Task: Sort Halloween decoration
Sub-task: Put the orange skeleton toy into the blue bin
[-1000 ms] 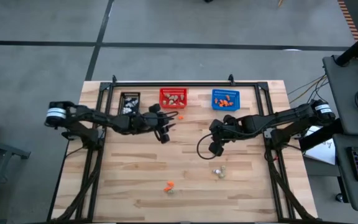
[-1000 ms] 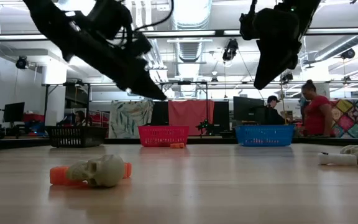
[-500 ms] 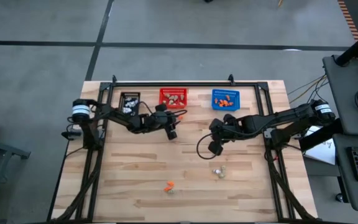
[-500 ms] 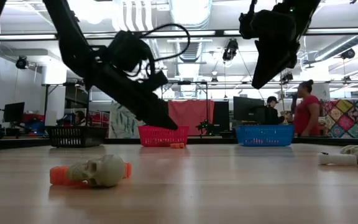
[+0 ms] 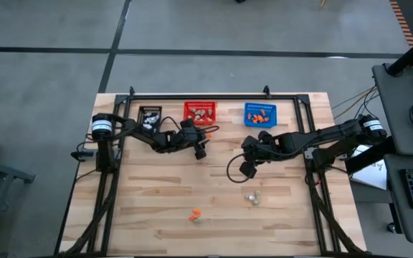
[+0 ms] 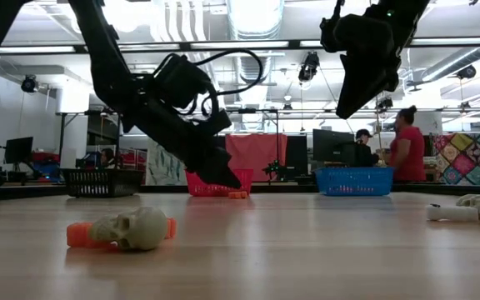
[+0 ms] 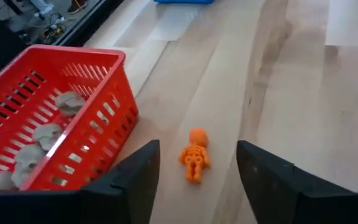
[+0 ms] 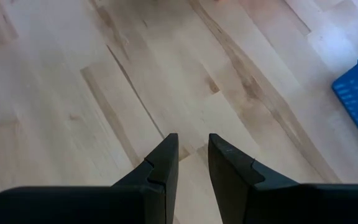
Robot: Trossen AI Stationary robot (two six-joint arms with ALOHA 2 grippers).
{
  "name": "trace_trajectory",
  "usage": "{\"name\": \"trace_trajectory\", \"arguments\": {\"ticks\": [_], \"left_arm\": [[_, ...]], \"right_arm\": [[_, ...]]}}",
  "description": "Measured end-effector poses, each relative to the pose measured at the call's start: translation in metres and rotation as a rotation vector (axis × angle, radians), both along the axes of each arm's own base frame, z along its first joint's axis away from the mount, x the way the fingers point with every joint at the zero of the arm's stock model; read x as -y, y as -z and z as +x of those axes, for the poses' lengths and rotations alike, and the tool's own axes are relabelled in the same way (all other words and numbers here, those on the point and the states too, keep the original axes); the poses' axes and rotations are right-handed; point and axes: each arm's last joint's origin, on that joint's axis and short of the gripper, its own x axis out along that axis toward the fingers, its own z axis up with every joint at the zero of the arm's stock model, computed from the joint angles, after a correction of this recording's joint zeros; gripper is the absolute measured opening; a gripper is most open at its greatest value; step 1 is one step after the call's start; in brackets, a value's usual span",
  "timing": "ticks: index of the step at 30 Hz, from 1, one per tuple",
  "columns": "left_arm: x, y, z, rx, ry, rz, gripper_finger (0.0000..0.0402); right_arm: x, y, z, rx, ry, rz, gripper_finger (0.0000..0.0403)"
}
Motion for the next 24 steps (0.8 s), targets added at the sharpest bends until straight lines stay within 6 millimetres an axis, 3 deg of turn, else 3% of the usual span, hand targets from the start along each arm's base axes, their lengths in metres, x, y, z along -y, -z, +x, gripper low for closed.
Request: {"name": "trace_trajectory", "arguments": {"ticks": [12,24], "left_arm": [[-0.008,0.021,0.003,0.011,0.046,-0.050,0.0203],[-0.015,0.025,0.002,0.017,0.034,-0.057,0.0198]], "right_arm": [[0.000,0.000,0.000,0.004,0.000,0.000,0.0077],[0.000,-0.001,0.002,0.026,0.000,0.003,0.0077]]}}
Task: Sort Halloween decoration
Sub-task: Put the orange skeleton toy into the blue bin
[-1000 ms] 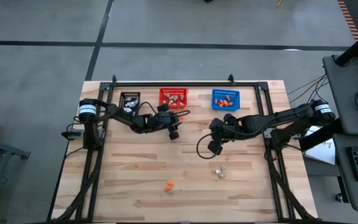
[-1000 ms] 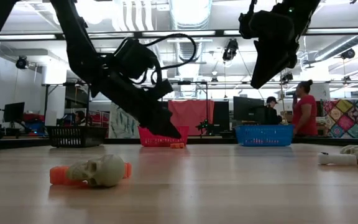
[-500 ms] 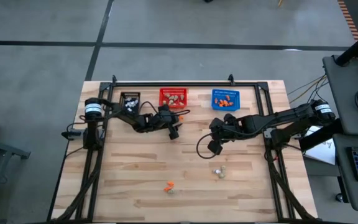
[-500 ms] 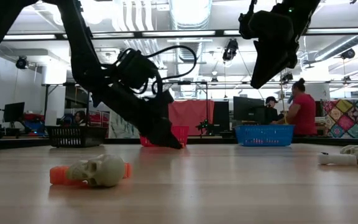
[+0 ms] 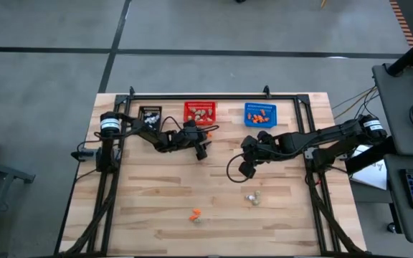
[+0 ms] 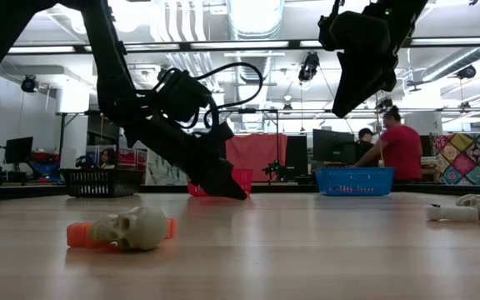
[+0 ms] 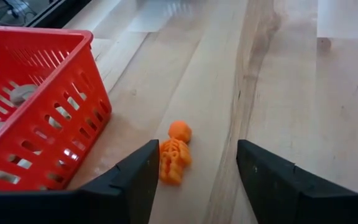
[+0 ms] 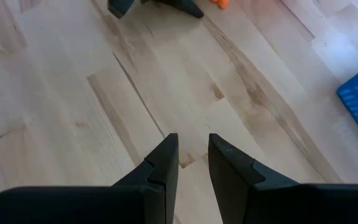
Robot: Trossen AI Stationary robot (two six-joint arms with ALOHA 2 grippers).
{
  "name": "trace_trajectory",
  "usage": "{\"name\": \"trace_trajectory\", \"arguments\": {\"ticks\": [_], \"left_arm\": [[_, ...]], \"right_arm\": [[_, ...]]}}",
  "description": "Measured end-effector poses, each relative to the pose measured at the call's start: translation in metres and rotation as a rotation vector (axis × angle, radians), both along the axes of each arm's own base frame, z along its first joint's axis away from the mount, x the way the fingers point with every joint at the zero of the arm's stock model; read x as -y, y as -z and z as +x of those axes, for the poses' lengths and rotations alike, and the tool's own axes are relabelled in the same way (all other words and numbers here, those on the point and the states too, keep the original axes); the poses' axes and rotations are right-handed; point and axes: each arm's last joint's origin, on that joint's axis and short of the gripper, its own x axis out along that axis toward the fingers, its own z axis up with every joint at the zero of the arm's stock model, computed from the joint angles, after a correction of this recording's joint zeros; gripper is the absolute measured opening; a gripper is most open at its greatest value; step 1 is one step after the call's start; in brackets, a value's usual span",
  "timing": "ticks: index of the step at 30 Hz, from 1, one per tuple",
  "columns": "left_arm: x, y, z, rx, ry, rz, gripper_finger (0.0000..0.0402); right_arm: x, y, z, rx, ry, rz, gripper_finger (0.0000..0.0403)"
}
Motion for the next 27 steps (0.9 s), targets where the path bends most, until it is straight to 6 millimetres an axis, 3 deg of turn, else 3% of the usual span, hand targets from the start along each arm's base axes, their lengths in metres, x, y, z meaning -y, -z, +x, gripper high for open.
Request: {"name": "trace_trajectory", "arguments": {"ticks": [19,27], "left_arm": [[-0.0024,0.0017,-0.0017,-0.018,-0.017,0.007,0.0045],[0.0005,0.0005,-0.0014,-0.019,-0.015,0.011,0.0005]], "right_arm": [[-0.0002,-0.0008,0.0013,0.015,0.000,0.002,0.0077],[-0.0002,-0.0007,0.0013,0.014,-0.006,-0.002,0.0077]]}}
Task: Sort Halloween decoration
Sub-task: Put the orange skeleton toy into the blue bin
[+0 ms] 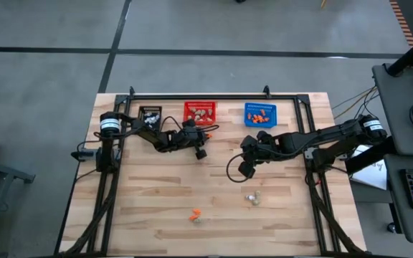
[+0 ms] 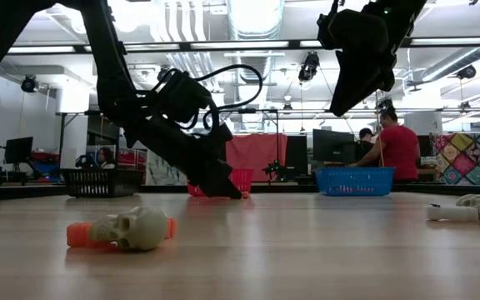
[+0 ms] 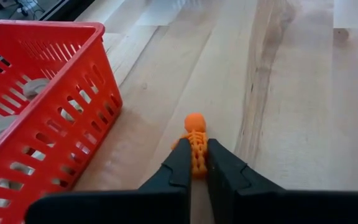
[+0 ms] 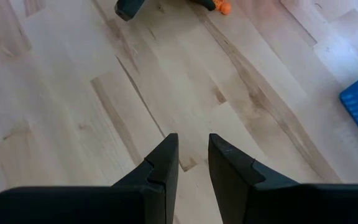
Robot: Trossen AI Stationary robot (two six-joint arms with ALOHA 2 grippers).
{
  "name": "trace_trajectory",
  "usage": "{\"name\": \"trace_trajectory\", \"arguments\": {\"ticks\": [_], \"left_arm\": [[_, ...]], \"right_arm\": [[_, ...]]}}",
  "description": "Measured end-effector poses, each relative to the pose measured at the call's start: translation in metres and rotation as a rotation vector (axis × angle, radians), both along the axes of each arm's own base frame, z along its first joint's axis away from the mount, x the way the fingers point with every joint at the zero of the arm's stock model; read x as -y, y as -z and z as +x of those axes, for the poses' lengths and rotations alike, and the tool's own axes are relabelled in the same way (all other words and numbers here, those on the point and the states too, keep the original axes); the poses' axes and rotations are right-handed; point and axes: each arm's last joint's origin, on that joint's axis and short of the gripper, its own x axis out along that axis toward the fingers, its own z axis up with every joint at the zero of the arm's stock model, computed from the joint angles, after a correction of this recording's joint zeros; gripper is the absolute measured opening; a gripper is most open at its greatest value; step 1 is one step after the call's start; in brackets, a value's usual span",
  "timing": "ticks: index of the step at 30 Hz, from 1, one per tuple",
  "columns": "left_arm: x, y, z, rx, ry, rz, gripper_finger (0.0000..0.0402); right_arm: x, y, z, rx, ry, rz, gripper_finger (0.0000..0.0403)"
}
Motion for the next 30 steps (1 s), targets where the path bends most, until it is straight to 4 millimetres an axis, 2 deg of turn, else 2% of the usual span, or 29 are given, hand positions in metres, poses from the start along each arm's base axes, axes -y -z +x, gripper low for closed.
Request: {"name": "trace_trajectory", "arguments": {"ticks": [7,18,25,30], "left_arm": [[0.007,-0.011,0.000,0.016,0.023,0.002,0.0001],[0.026,-0.064,-0.003,0.216,0.192,-0.071,0.0000],[0.037,-0.101,-0.030,0.494,0.340,-0.133,0.0000],[0.051,-0.111,-0.054,0.678,0.474,-0.160,0.0000]], "right_arm": [[0.000,-0.001,0.001,0.009,-0.021,-0.011,0.0075],[-0.003,-0.005,0.017,0.186,-0.202,-0.123,0.0056],[-0.010,-0.011,0.030,0.411,-0.370,-0.282,0.0052],[-0.021,-0.016,0.033,0.616,-0.505,-0.434,0.0052]]}}
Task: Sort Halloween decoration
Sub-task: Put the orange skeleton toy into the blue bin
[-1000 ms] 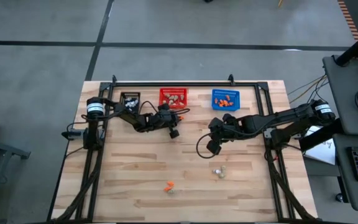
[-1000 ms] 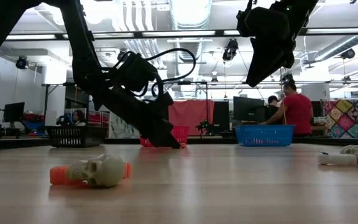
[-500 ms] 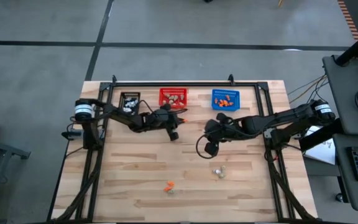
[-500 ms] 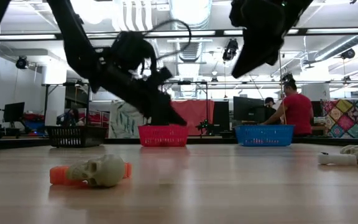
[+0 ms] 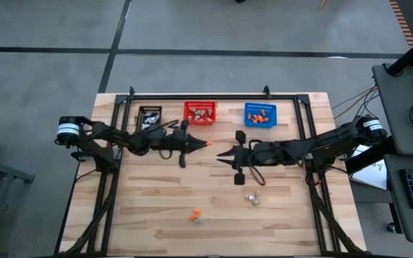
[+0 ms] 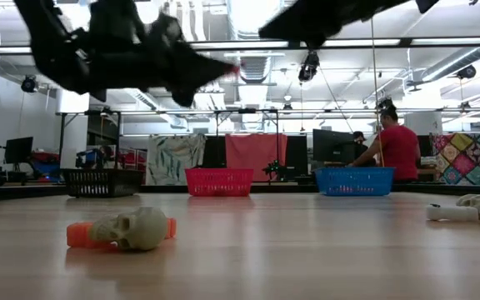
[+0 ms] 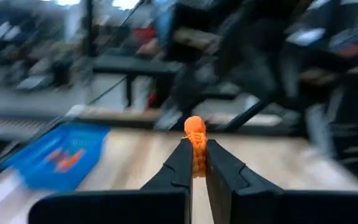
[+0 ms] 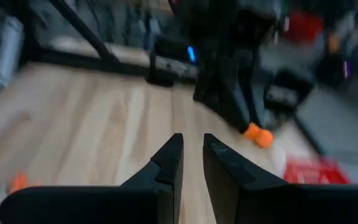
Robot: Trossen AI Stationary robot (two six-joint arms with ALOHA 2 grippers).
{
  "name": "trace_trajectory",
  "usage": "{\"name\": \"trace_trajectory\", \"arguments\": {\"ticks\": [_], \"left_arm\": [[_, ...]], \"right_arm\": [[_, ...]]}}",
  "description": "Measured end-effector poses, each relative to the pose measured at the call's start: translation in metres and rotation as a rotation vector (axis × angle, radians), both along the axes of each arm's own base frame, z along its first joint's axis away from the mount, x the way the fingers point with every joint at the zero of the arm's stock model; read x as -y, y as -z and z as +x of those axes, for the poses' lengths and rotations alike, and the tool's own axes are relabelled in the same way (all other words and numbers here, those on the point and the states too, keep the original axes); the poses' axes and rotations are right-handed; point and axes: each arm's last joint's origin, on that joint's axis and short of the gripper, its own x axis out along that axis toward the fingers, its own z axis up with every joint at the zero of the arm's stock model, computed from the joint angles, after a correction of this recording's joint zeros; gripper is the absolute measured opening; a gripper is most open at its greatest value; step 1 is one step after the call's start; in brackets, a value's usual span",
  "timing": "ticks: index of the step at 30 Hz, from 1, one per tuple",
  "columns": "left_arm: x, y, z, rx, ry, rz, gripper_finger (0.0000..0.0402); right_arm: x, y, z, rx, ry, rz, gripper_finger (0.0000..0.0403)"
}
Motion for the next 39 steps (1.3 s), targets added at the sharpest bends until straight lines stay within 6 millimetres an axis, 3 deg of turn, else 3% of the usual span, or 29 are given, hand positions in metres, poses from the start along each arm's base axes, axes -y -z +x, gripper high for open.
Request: {"name": "trace_trajectory", "arguments": {"ticks": [6,12,27,32,39], "left_arm": [[0.018,-0.004,-0.015,0.158,0.145,-0.023,0.0000],[0.030,-0.009,-0.007,0.201,0.196,-0.028,0.0000],[0.036,-0.013,0.013,0.221,0.283,-0.045,0.0000],[0.037,-0.014,0.018,0.226,0.307,-0.047,0.0000],[0.038,-0.012,0.020,0.226,0.313,-0.063,0.0000]], "right_arm": [[-0.006,-0.006,0.000,0.168,-0.177,-0.078,0.0052],[-0.007,-0.010,0.009,0.199,-0.191,-0.144,0.0059],[-0.006,-0.013,0.017,0.201,-0.188,-0.175,0.0174],[-0.005,-0.011,0.018,0.193,-0.189,-0.190,0.0169],[-0.005,-0.010,0.018,0.184,-0.193,-0.211,0.0131]]}}
